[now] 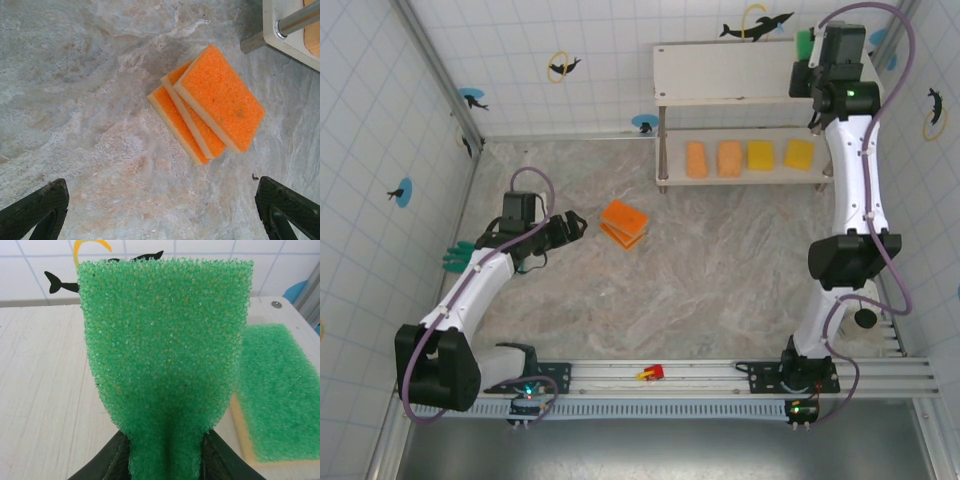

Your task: Place and organize the cleaning sponges onto the shelf

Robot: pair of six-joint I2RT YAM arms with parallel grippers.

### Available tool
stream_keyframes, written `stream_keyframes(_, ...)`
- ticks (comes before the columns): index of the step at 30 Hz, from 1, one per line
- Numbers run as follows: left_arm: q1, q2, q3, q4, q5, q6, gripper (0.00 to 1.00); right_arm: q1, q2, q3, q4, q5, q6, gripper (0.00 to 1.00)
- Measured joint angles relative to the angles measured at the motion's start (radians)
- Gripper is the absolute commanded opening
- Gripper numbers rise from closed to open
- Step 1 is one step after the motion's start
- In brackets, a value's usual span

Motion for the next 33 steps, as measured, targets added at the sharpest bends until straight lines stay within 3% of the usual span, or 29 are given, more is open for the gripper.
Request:
stream_keyframes(21,0.0,-0.019,-0.005,0.0,0.0,0.0,0.97,-0.024,0.049,0.005,0.053,-0.051,0.027,0.42)
stream_keyframes(33,0.0,-0.019,-0.005,0.0,0.0,0.0,0.97,-0.027,0.053,0.013,0.051,-0.074,0.016,0.52)
